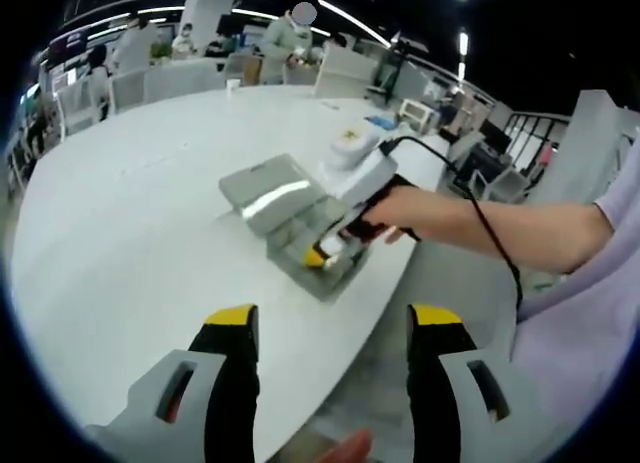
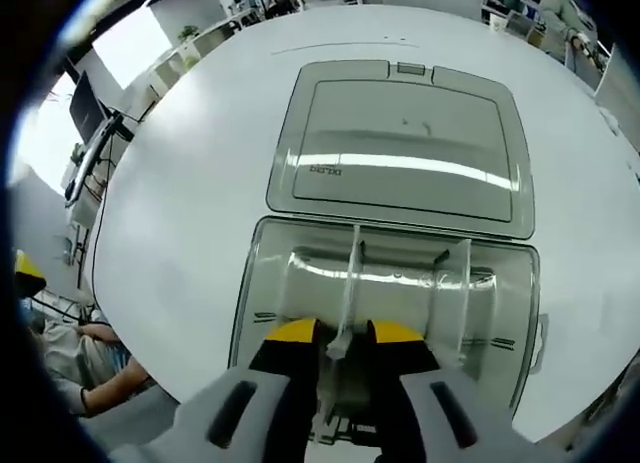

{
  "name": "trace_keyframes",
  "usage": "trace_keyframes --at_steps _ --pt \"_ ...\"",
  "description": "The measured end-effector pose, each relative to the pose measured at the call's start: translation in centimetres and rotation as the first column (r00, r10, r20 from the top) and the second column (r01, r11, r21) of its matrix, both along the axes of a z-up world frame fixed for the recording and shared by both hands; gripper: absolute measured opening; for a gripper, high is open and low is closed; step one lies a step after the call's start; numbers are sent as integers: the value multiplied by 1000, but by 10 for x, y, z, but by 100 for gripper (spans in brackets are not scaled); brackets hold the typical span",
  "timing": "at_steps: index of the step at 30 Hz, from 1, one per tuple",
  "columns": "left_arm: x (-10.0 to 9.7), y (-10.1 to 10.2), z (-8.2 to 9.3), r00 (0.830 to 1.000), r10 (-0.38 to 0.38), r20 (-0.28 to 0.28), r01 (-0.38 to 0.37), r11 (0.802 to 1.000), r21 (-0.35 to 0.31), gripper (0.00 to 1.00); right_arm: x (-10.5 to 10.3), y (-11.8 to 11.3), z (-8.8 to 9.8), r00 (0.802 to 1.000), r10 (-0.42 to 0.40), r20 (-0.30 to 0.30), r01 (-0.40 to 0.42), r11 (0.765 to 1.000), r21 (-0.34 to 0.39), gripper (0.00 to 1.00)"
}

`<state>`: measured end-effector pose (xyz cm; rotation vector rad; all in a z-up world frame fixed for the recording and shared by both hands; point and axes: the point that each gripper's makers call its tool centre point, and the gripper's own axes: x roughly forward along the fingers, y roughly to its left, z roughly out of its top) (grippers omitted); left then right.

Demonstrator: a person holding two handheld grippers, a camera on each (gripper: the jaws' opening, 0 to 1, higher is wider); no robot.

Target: Insert the divider into the dual guide fixture by aligning both edges with the guide slots and pushing it downward to the bottom, including one-sided entry, uneven engagement, binding, and posture correction.

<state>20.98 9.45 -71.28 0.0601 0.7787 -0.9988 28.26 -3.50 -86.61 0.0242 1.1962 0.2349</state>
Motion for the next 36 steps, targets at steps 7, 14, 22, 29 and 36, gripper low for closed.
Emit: trace_keyframes --at_steps 7,14,22,29,36 --pt "-3 -6 0 1000 -10 3 10 1000 -1 58 3 2 12 999 14 45 -15 999 31 21" --pt "-7 -10 0 1000 -18 3 18 1000 1 58 2 3 21 996 21 86 -26 998 61 24" --pt "-11 -11 -1 1000 -22 3 22 1000 4 58 0 2 35 989 21 146 -35 995 95 26" --pt "-16 -21 -1 999 -51 2 51 999 7 58 -2 -9 44 984 9 180 -26 995 94 27" --pt "-20 -27 -1 999 -54 -2 54 998 10 58 -2 -9 56 976 22 215 -45 994 103 27"
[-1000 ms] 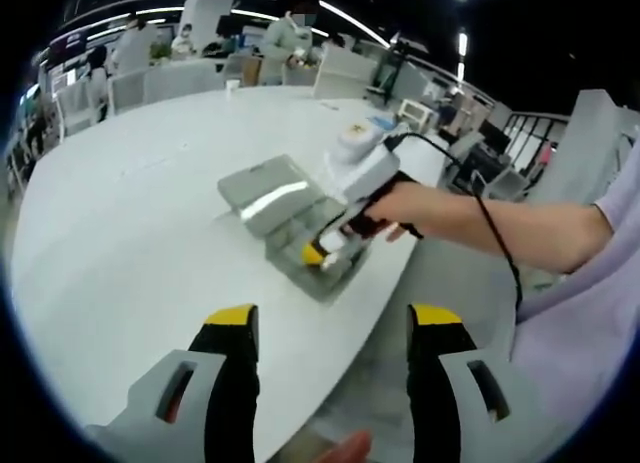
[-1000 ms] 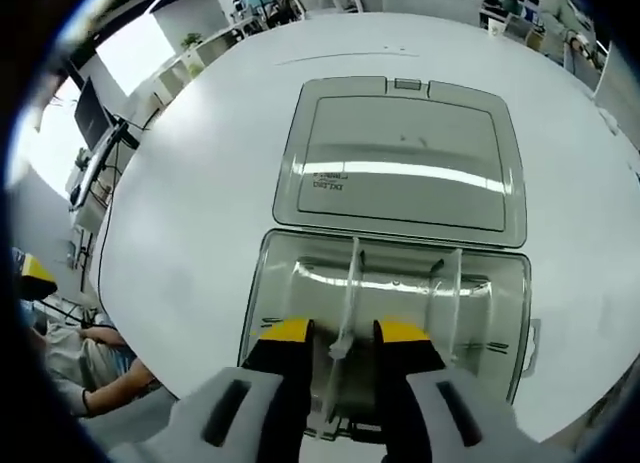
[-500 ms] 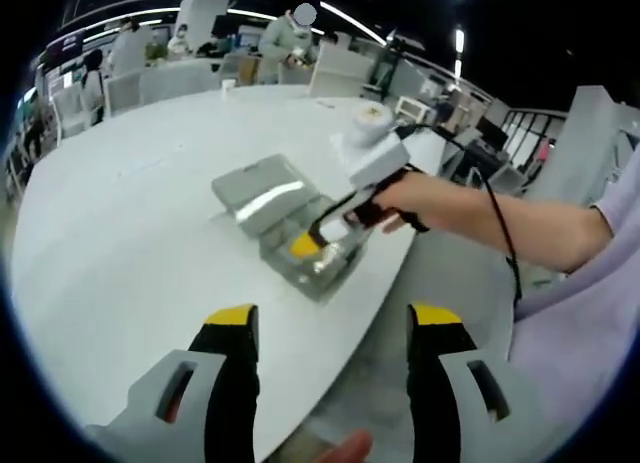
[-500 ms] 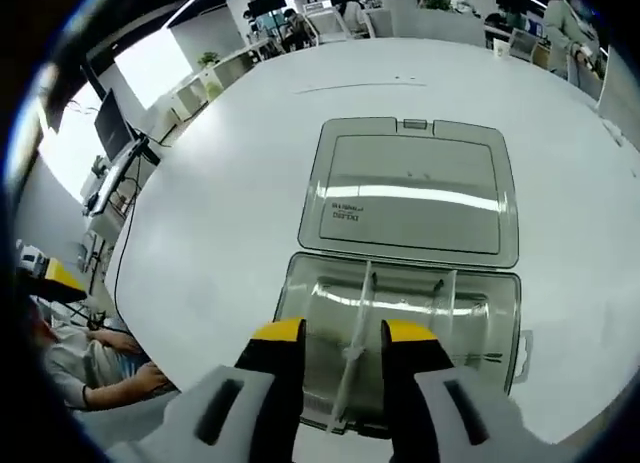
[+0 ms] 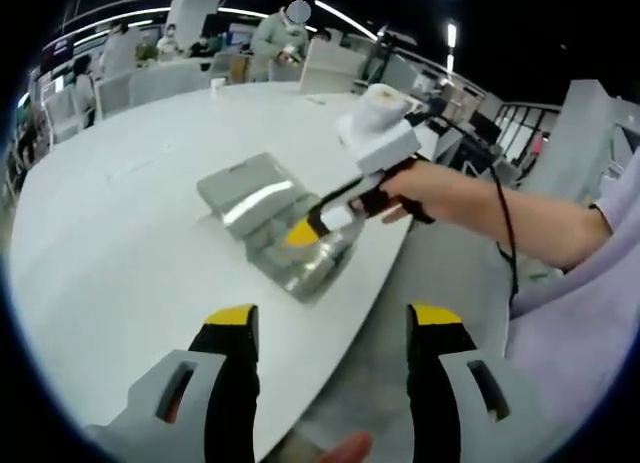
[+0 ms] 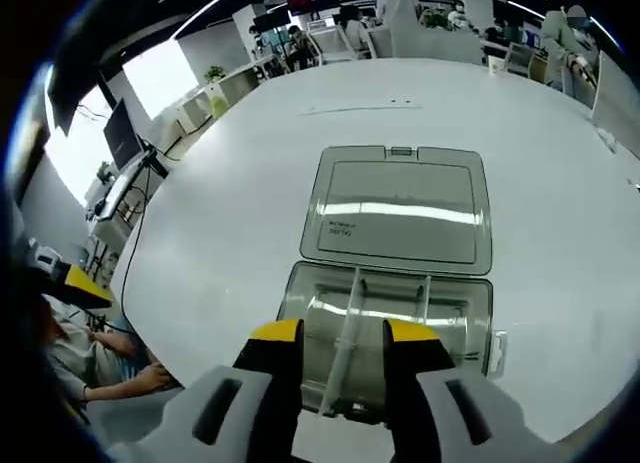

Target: Insert the divider into the dual guide fixture by aligning both edges with the guide slots and pushing it downward to the bottom, including one-sided entry, uneven engagement, binding, and posture correction.

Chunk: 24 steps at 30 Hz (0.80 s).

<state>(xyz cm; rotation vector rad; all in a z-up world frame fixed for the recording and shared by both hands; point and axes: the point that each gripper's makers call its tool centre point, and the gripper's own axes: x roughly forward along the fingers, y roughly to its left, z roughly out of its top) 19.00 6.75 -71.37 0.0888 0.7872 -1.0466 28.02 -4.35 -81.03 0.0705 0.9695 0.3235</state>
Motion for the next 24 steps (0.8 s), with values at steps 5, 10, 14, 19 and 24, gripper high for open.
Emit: trace_keyframes --at_steps 5,10,14,19,24 --pt "0 -1 0 1000 29 -7 -29 1000 0 58 2 4 7 999 29 24 -30 999 14 27" --pt "-1 -1 2 998 57 -9 -57 998 1 58 2 8 13 998 55 44 -56 998 31 27" --pt "-2 0 4 997 74 -9 -74 997 5 58 0 11 22 995 74 70 -78 996 48 27" --pt "-3 0 5 995 104 -10 -104 995 3 58 -1 13 31 989 102 107 -110 992 65 28" --pt "-4 0 4 992 128 -16 -128 992 4 58 -3 13 38 983 125 133 -136 987 81 29"
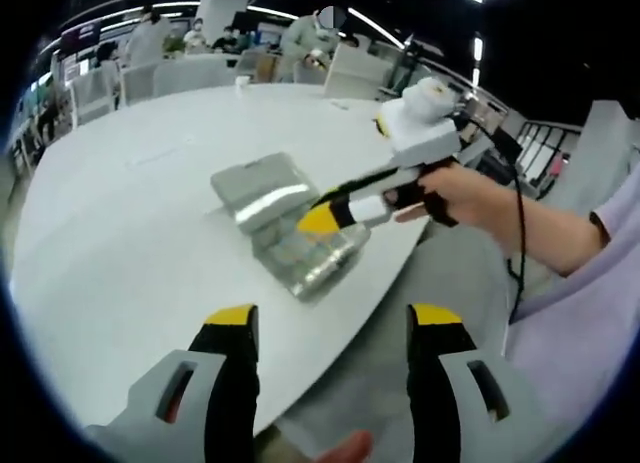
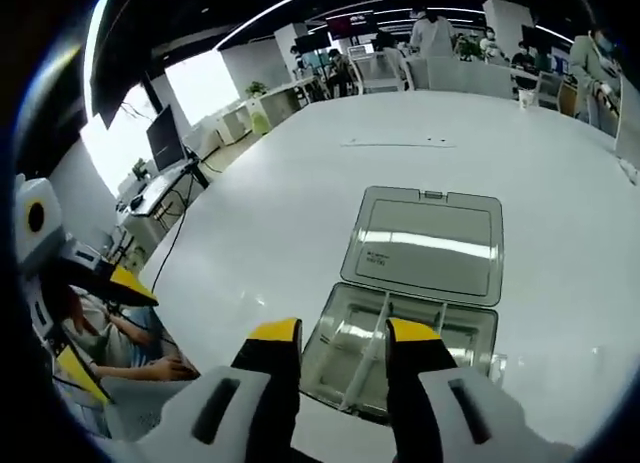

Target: Insert the divider into the dual guide fixture by aligning both edges with the guide slots and pushing it downward to the bottom, including one-sided entry, uneven engagement, binding, and posture correction.

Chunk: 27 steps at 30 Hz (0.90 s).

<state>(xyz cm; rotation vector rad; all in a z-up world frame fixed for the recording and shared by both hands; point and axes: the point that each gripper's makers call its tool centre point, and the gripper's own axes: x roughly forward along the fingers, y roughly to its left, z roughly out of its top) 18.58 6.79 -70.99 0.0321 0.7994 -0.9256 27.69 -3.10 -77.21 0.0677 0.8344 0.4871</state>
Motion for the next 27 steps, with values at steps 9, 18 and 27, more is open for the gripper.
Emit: trace_keyframes --at_steps 9,18,27 --pt "1 -2 3 1000 27 7 -27 1000 6 58 -8 -2 16 994 83 68 -85 996 24 36" --pt "1 -4 6 999 32 17 -32 999 8 58 -13 -6 32 985 127 119 -133 990 44 41" --pt "1 -8 8 999 42 24 -42 999 4 58 -18 -11 50 970 164 178 -176 983 51 42"
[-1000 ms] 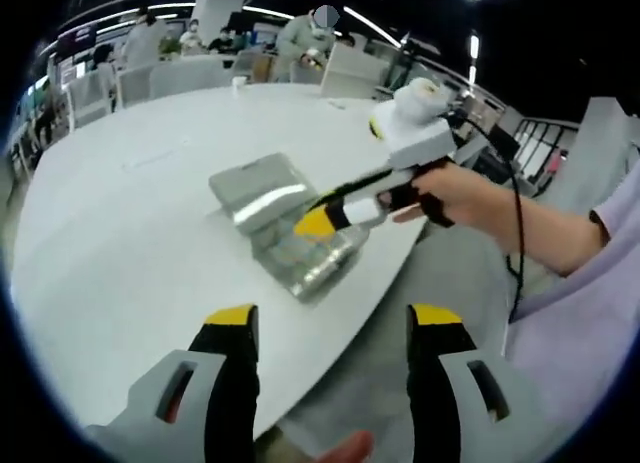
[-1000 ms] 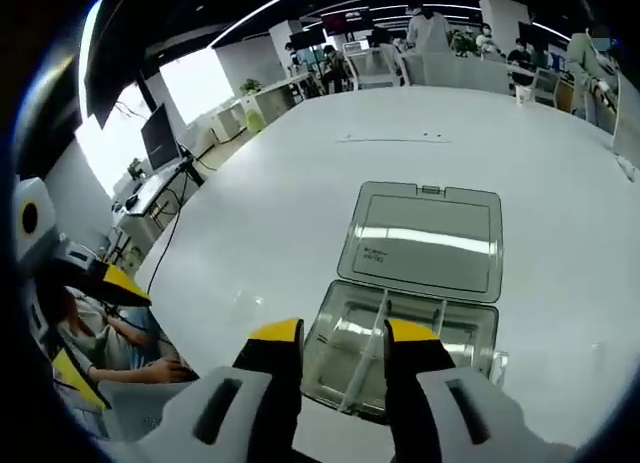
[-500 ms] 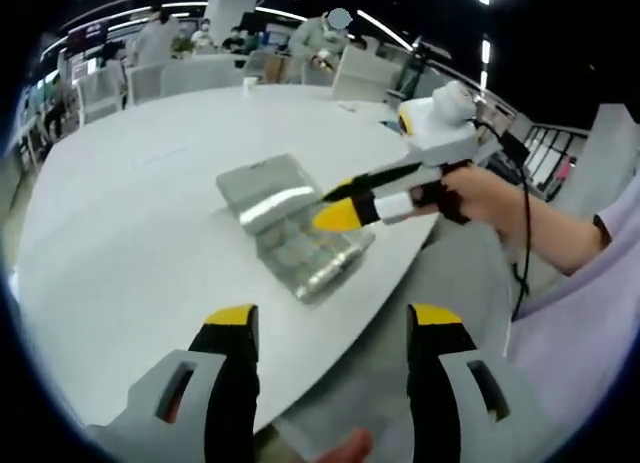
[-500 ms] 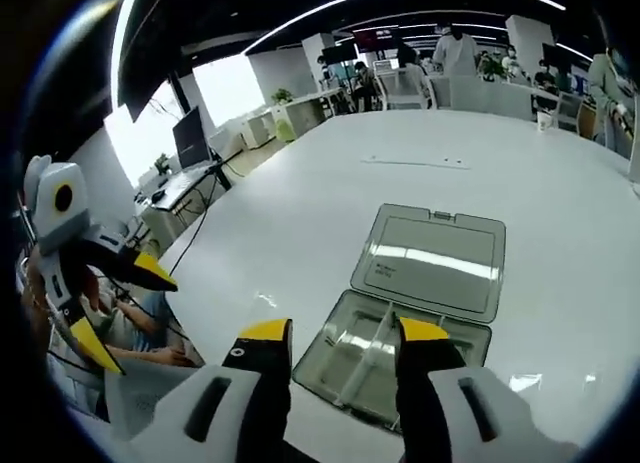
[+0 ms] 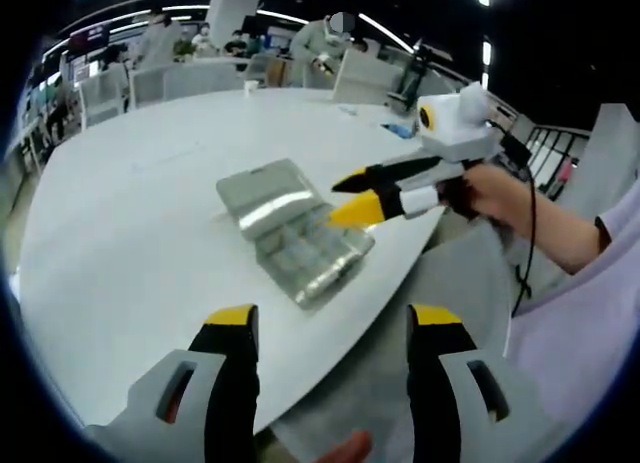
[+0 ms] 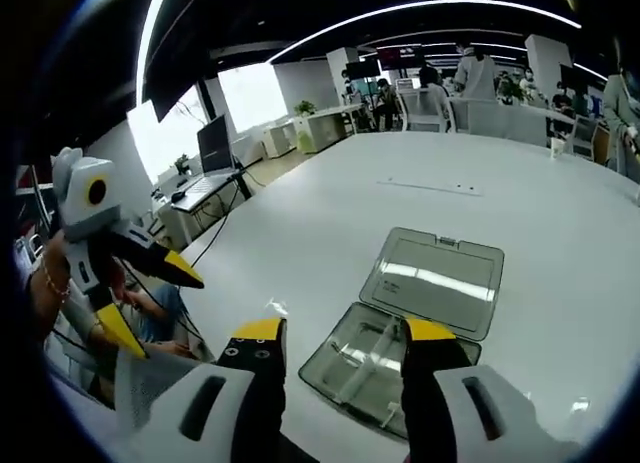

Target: Insert the divider into the dual guide fixture by aligning both edges with the guide slots and pushing it downward to the bottom, including one-sided entry, uneven engagement, binding, and posture correction.

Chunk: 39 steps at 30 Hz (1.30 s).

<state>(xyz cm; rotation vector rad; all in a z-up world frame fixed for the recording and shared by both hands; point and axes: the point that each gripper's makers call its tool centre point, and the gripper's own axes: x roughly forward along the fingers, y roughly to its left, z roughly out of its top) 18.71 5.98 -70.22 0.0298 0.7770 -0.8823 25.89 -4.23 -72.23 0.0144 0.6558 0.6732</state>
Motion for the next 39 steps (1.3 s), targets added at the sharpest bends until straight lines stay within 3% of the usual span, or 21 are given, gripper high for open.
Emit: trace_keyframes --at_steps 22,32,39 --pt "-2 -19 12 999 45 27 -44 999 -13 58 -27 -36 54 981 80 175 -87 996 31 43" --pt "-8 -25 19 997 69 45 -67 997 -28 58 -49 -60 57 973 121 196 -122 992 -9 43" --pt "-15 -32 20 996 70 45 -69 997 -31 58 -59 -72 69 965 130 229 -133 991 -3 44"
